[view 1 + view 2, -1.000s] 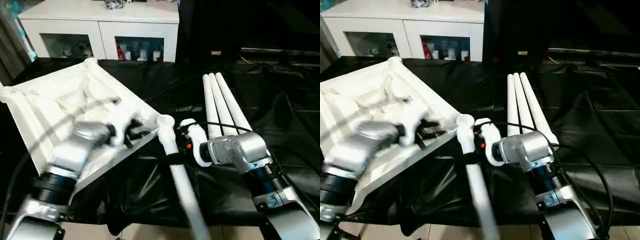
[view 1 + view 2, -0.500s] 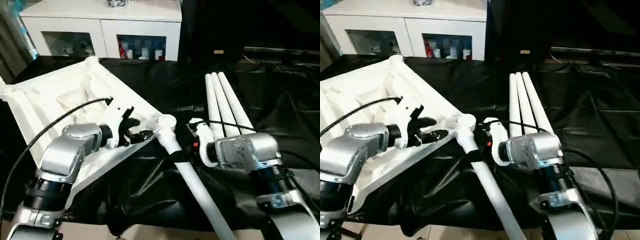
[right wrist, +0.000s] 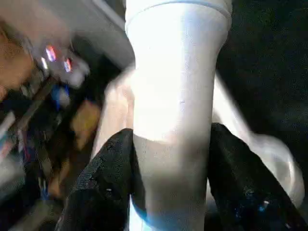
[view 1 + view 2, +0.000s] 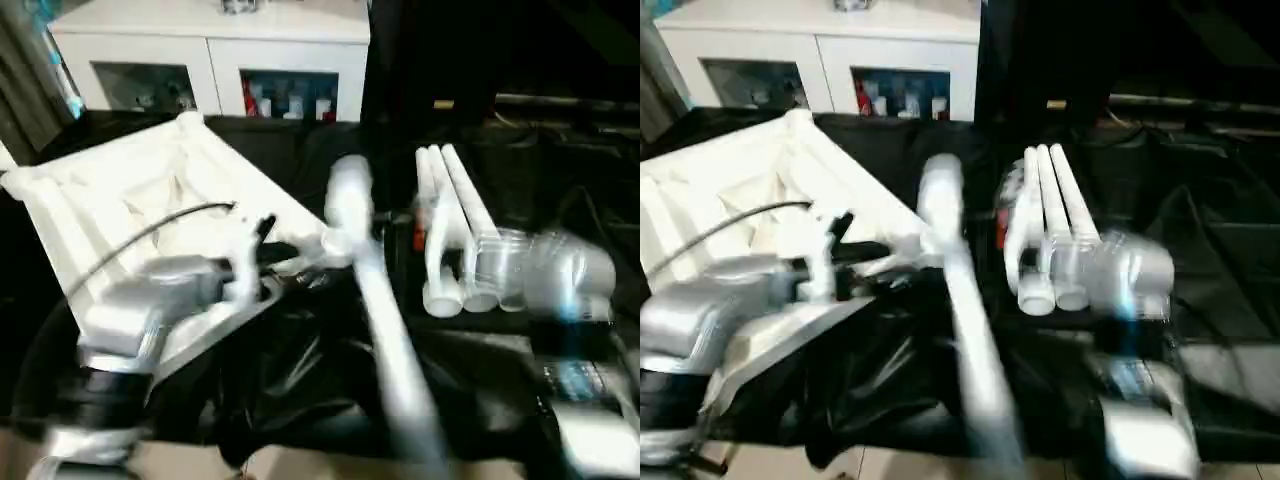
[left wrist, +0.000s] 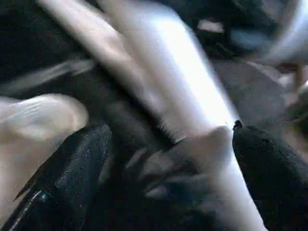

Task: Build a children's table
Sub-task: Pick table leg

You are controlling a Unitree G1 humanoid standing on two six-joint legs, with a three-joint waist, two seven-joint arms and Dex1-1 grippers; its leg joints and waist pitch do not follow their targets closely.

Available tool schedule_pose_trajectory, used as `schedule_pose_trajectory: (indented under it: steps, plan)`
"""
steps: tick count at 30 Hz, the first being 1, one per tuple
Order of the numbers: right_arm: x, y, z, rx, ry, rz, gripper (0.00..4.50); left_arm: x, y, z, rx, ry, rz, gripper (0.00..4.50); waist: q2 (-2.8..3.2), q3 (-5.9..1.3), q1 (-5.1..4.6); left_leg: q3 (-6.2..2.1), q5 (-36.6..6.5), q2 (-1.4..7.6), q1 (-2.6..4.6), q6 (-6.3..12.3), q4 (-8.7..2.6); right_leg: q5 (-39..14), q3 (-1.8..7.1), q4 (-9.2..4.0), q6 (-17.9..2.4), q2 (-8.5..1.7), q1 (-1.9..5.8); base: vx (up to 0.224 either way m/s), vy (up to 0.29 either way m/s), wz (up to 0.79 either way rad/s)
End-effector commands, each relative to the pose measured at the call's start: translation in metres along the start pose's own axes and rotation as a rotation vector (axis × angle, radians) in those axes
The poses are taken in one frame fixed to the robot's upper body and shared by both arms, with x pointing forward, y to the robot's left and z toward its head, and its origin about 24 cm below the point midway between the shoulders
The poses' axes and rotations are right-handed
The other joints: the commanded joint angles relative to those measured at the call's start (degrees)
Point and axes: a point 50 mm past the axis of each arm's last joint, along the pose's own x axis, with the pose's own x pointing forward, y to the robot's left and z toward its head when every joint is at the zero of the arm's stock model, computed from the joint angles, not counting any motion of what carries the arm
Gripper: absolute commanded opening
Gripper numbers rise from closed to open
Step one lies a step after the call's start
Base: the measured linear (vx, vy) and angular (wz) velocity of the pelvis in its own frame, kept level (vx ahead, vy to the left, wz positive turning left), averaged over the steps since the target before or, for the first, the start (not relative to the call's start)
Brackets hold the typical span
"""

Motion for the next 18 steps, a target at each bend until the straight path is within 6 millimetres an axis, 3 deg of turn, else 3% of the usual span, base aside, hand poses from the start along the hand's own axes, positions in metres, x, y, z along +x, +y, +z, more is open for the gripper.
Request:
schedule_pose_trajectory:
  steps: [1,2,6,8,9,13,18]
  plan:
    - [-0.004,-0.011,0.005,0.063,-0.077,-0.049,1.87,-0.001,0.001,0.004,-0.031,-0.022,0.016,4.50,0.45,-4.12,-0.11,-0.28,-5.19,1.24,-0.16,-1.35,-3.89,-7.54,2.79,-4.19,-9.68,-3.06,3.36,0.000,0.000,0.00]
    - [-0.003,-0.013,0.011,0.072,-0.136,-0.077,1.87,0.003,-0.001,0.002,-0.052,-0.023,0.004,4.50,0.40,-4.29,-0.15,-0.17,-3.70,1.23,-0.25,-1.22,-3.73,-4.97,2.82,-3.98,-10.23,-3.22,3.49,0.000,0.000,0.00]
    - [-0.001,-0.030,0.030,0.186,-0.370,-0.258,1.86,0.016,-0.010,-0.009,-0.114,0.000,-0.026,4.50,0.32,-4.54,-0.11,-0.05,-2.44,0.96,-0.43,-0.92,-3.56,-3.31,2.68,-3.73,-10.88,-3.19,3.63,0.000,0.000,0.00]
    - [-0.001,-0.032,0.036,0.224,-0.438,-0.293,1.86,0.017,-0.013,-0.011,-0.117,0.004,-0.038,4.50,0.24,-4.73,-0.17,0.01,-0.32,0.79,-0.78,0.31,-3.26,0.61,2.70,-3.19,-10.72,-2.94,3.69,0.000,0.000,0.00]
    - [-0.002,-0.033,0.040,0.246,-0.479,-0.305,1.86,0.016,-0.015,-0.011,-0.119,0.005,-0.051,4.50,-0.23,-4.69,-0.28,0.01,-0.09,0.78,-0.98,0.75,-3.32,1.08,2.66,-3.20,-10.59,-2.88,3.77,0.000,0.000,0.00]
    - [-0.003,-0.035,0.047,0.311,-0.539,-0.308,1.86,0.011,-0.014,-0.018,-0.079,0.063,-0.027,4.50,0.11,-4.54,-0.25,0.08,-1.06,0.76,-0.95,1.70,-3.28,-0.49,2.56,-3.30,-9.57,-2.80,3.57,0.000,0.000,0.00]
    - [-0.002,-0.035,0.055,0.340,-0.581,-0.305,1.86,0.002,-0.004,-0.024,-0.044,0.110,0.042,4.50,0.26,-4.39,-0.46,0.11,-2.77,0.81,-0.75,0.82,-3.37,-3.43,2.51,-3.48,-8.64,-2.67,3.38,0.000,0.000,0.00]
